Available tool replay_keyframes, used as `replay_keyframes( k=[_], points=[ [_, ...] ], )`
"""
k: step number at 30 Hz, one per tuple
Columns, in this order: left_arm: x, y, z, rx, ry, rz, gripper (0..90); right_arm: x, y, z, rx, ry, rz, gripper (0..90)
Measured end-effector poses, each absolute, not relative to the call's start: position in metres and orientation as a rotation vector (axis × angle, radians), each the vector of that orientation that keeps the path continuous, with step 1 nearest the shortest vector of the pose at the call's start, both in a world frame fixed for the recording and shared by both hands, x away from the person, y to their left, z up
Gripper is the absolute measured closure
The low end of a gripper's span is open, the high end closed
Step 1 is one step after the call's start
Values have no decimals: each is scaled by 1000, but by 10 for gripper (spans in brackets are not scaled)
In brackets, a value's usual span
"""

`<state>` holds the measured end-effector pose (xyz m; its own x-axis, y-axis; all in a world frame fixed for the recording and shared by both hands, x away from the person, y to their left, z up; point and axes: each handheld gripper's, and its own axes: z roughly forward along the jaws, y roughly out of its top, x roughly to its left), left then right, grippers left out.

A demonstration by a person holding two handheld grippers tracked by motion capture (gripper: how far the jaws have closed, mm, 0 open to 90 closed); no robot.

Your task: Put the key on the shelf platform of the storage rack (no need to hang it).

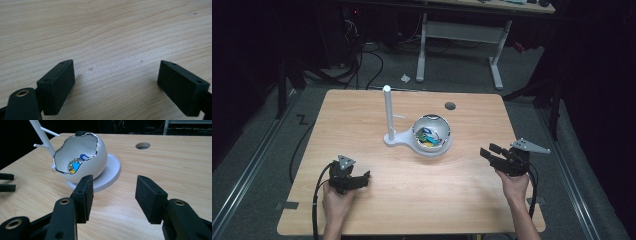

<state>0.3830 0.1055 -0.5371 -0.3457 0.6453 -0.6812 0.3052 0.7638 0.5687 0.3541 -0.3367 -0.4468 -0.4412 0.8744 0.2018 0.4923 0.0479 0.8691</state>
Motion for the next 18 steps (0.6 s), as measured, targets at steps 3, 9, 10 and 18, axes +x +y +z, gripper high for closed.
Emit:
replay_keyframes(
  k=[3,9,10,18],
  points=[
    [383,105,-537,720,1948,423,148,353,-335,-452,1385,1957,1354,487],
    [383,105,-537,720,1948,423,148,352,-333,-461,1396,1968,1345,486],
    [383,105,-537,720,1948,423,148,353,-332,-462,1395,1971,1344,485],
    [383,106,-537,723,1947,424,148,353,-327,-473,1410,1987,1328,479]
  ],
)
